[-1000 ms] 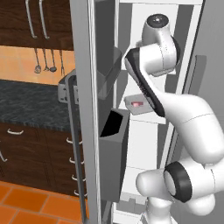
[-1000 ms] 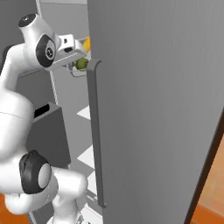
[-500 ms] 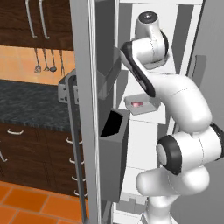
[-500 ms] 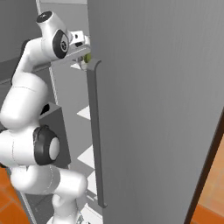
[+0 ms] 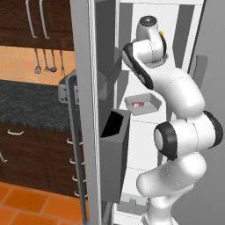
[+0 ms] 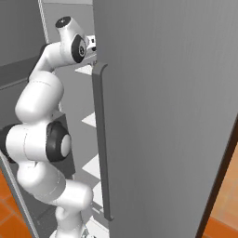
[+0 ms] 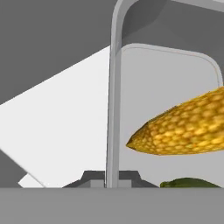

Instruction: Take the meat container that has the steak and place it on the second highest rack of the freezer. Then take the vegetable container that has the corn and lime and place it on the highest rack of the freezer.

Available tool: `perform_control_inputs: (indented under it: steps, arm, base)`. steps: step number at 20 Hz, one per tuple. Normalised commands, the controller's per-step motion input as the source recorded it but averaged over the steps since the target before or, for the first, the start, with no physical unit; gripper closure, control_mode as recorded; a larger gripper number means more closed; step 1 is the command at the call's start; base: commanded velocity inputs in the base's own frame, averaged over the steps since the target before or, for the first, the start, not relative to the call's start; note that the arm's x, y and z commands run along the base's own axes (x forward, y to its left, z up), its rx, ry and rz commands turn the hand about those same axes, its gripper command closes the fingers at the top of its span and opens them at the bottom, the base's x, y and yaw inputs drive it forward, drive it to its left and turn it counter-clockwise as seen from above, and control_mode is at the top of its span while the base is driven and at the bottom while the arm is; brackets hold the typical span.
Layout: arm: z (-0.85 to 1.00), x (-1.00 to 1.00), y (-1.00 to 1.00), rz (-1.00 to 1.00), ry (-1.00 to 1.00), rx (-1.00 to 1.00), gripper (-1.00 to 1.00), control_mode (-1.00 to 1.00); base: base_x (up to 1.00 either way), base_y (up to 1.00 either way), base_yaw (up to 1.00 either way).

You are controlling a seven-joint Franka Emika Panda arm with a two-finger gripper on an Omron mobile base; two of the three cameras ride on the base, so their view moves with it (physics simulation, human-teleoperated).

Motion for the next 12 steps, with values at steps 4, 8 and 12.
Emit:
perform_control_inputs:
  steps: [4,8,12]
  arm:
    - [-0.18,0.39,-0.18,0.00,0.00,0.00,1.00,-1.00]
    - [-0.15,0.45,-0.17,0.00,0.00,0.00,1.00,-1.00]
    - [-0.13,0.47,-0.14,0.00,0.00,0.00,1.00,-1.00]
  base:
    - [0.00,0.00,0.00]
    - [0.00,0.00,0.00]
    - [0.00,0.00,0.00]
